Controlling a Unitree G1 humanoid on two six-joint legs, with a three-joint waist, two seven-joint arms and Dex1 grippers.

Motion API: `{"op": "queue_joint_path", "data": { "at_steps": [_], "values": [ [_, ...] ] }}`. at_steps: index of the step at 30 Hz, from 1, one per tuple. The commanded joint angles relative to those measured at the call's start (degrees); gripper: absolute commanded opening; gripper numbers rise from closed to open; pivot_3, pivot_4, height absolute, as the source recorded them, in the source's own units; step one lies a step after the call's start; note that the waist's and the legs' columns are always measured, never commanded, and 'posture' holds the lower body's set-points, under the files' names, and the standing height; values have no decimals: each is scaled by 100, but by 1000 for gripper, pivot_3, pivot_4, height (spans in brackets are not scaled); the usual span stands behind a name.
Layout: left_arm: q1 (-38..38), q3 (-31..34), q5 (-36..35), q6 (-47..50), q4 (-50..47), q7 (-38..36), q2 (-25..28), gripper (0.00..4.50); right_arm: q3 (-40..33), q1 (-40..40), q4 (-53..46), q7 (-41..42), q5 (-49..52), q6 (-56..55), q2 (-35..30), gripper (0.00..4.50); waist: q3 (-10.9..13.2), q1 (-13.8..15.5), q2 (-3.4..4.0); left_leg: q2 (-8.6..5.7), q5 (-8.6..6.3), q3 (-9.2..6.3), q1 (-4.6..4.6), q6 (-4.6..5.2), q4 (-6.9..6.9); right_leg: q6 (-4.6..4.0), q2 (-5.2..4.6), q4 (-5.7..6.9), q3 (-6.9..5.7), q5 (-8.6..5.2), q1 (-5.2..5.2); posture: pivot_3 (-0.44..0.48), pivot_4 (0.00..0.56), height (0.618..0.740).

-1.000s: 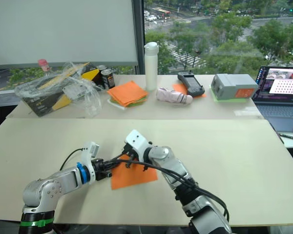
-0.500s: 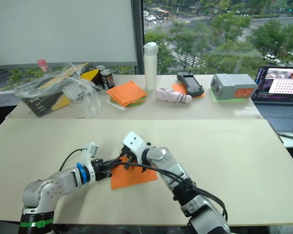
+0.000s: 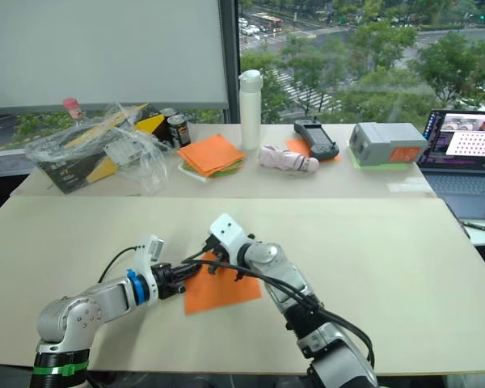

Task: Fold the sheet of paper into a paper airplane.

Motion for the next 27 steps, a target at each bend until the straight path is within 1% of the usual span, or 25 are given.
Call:
{"op": "queue_joint_path", "data": {
  "at_steps": [1, 6, 14, 20, 27],
  "values": [
    [138, -77, 154, 103, 249, 178, 106, 18, -108, -59, -2, -95, -41, 14, 13, 0, 0, 0, 0, 0, 0, 0, 0, 0, 0, 0, 0, 0, 0, 0, 0, 0, 150, 740],
    [125, -71, 134, 96, 259, 193, 109, 18, 7, 19, -122, 64, -9, 103, -42, 0, 0, 0, 0, 0, 0, 0, 0, 0, -1, 0, 0, 0, 0, 0, 0, 0, 150, 740],
    [84, -44, 141, 11, 263, 276, 41, 18, 374, 301, -690, 669, 125, 308, -214, 0, 0, 8, 0, 0, 0, 0, 0, 0, -1, 0, 0, -3, -1, 0, 1, 0, 150, 740],
    [81, -59, 121, 24, 227, 327, -7, 18, 371, 337, -749, 667, 67, 363, -210, 0, 0, 21, 0, 0, 0, -1, 1, 0, -2, 0, 0, -4, -1, 0, 2, 0, 150, 740],
    [261, -38, 117, 56, 153, 344, 42, 18, 348, 317, -692, 632, 38, 357, -206, 0, 0, 32, 0, 0, 0, 0, 1, 0, -3, 0, 0, -6, 0, 0, 1, 0, 150, 740]
  ]
}}
